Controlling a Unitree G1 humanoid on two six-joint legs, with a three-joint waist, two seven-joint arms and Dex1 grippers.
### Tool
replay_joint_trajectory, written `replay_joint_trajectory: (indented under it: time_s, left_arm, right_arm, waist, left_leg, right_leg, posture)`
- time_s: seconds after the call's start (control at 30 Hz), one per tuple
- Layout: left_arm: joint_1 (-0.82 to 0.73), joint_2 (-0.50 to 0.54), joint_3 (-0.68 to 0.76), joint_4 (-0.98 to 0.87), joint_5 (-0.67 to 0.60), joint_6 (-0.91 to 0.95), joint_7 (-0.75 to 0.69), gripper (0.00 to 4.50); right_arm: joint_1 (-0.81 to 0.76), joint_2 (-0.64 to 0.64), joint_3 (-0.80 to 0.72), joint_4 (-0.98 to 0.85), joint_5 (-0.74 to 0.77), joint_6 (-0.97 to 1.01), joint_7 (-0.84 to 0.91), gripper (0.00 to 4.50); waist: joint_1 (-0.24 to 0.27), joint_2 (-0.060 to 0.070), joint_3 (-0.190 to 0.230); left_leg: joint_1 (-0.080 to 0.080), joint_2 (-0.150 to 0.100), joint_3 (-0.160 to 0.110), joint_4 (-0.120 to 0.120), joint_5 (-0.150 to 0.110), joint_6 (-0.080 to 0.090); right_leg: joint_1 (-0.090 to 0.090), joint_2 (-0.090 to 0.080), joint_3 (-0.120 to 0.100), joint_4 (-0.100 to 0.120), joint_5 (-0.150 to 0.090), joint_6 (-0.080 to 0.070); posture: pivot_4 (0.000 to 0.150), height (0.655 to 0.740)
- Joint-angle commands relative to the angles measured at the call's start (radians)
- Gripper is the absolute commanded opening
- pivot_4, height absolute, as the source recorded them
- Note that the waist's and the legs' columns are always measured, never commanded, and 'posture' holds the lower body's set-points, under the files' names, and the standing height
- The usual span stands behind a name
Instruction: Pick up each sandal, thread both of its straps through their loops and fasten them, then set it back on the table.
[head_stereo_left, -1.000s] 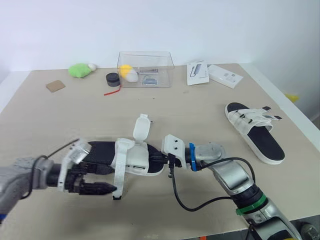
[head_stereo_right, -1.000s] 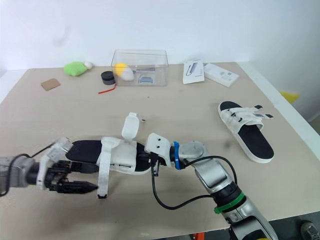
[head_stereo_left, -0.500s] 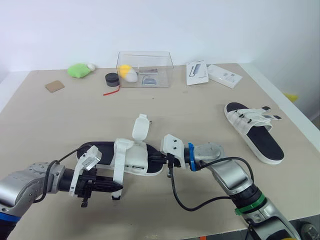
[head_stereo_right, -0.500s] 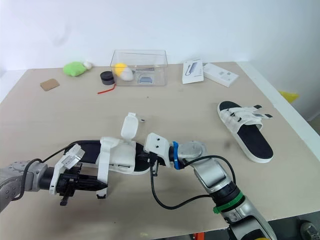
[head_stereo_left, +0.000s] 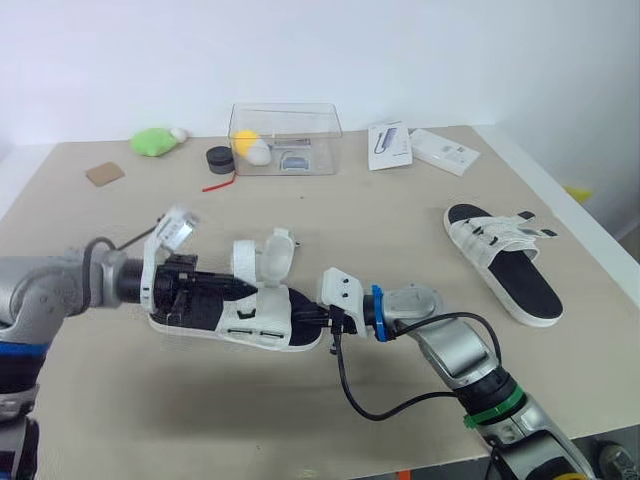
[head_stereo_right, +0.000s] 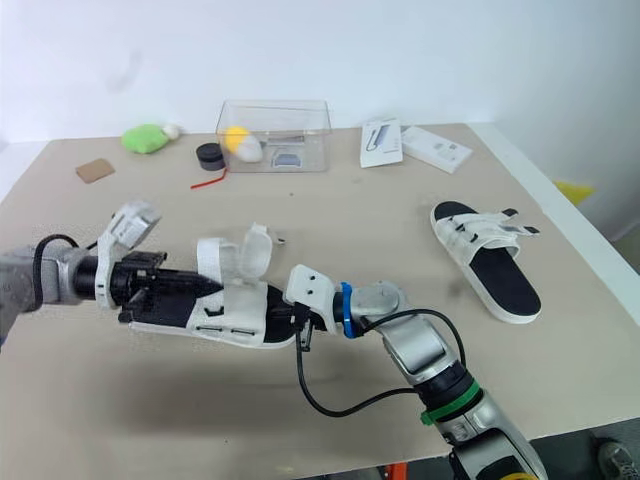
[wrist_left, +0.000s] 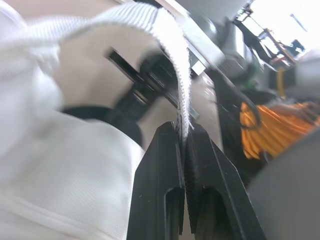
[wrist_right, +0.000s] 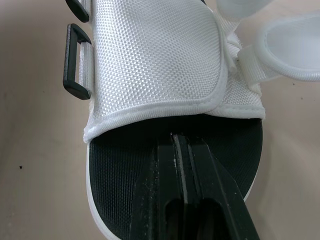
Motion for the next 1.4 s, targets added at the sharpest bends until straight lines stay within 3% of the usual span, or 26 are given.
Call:
replay_joint_trajectory:
  time_s: [0.03, 0.4, 0.73, 1.4]
  left_arm:
    - [-0.101, -0.021, -0.038, 0.138, 0.033, 0.062, -0.022, 0.13]
    - [-0.096, 0.032, -0.081, 0.14, 0.032, 0.198, -0.152, 0.13]
    - [-0.03, 0.096, -0.112, 0.09, 0.092, 0.15, -0.223, 0.13]
    - [-0.086, 0.023, -0.086, 0.173, 0.117, 0.124, -0.211, 0.13]
  right_arm:
    - [0.026, 0.0, 0.05, 0.033, -0.035, 0.034, -0.002, 0.0]
    - [0.036, 0.001, 0.045, 0.022, -0.035, 0.046, -0.013, 0.0]
    - [0.027, 0.011, 0.051, 0.031, -0.036, 0.04, -0.017, 0.0]
    - [0.026, 0.016, 0.052, 0.034, -0.038, 0.037, -0.021, 0.0]
  waist:
    - [-0.002, 0.0, 0.0]
    - [-0.01, 0.0, 0.0]
    - [-0.01, 0.0, 0.0]
    - [-0.01, 0.0, 0.0]
  left_leg:
    - [0.0, 0.0, 0.0, 0.0, 0.0, 0.0]
    - [-0.001, 0.001, 0.0, -0.001, 0.0, -0.001]
    - [0.0, 0.001, 0.0, -0.001, 0.0, -0.001]
    - [0.001, 0.001, 0.0, -0.001, 0.0, -0.001]
  right_leg:
    - [0.0, 0.0, 0.0, 0.0, 0.0, 0.0]
    - [-0.002, 0.001, 0.0, 0.002, -0.001, -0.002]
    - [-0.002, 0.001, 0.001, 0.003, -0.003, -0.005]
    - [-0.003, 0.001, 0.001, 0.006, -0.002, -0.004]
  posture:
    - [0.15, 0.74]
    - [0.15, 0.74]
    - [0.15, 0.74]
    - [0.15, 0.74]
